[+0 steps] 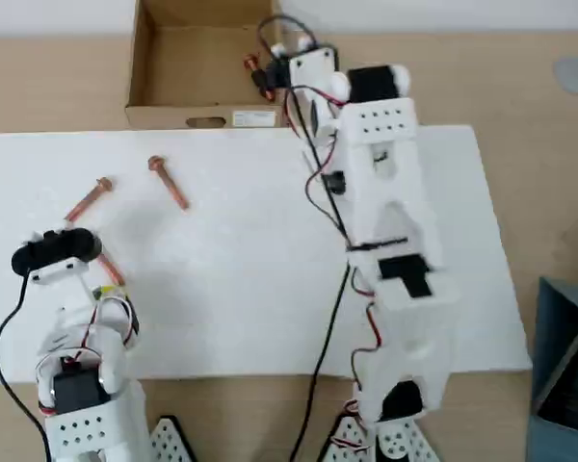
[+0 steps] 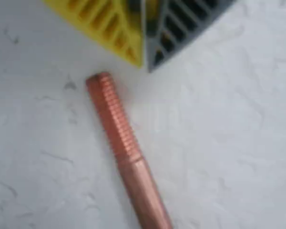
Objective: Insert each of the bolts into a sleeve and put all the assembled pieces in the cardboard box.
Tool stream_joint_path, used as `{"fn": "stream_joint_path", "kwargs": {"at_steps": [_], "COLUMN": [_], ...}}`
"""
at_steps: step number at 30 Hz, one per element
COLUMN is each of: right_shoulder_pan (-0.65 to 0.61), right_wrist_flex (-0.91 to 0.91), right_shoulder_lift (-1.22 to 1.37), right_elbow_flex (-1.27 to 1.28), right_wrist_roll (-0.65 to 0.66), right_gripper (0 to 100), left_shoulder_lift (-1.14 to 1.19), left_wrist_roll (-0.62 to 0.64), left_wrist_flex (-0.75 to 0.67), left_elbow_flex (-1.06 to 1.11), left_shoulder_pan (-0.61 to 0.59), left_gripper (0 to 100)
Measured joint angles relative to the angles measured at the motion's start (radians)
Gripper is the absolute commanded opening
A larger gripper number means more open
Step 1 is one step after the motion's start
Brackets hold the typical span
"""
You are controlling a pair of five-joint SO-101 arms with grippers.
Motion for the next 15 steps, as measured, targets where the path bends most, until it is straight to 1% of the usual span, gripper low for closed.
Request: {"fn": "stream_joint_path", "kwargs": {"at_steps": [5, 10, 15], "right_shoulder_pan": [0.000, 0.005, 0.077], "right_wrist_flex": [0.000, 0.000, 0.000], "right_shoulder_lift": [-0.252, -0.525, -0.798], "right_elbow_flex": [0.091, 0.256, 0.482], "right_wrist_roll": [0.000, 0.002, 0.002], "right_gripper": [1.0, 0.9, 0.9], "left_shoulder_lift": [0.000, 0.000, 0.000], "left_wrist_roll": [0.000, 0.000, 0.000], "left_wrist_flex": [0.000, 0.000, 0.000], "left_elbow_flex": [0.000, 0.000, 0.000], "left_shoulder_pan": [0.000, 0.000, 0.000], "left_gripper": [0, 0, 0]}}
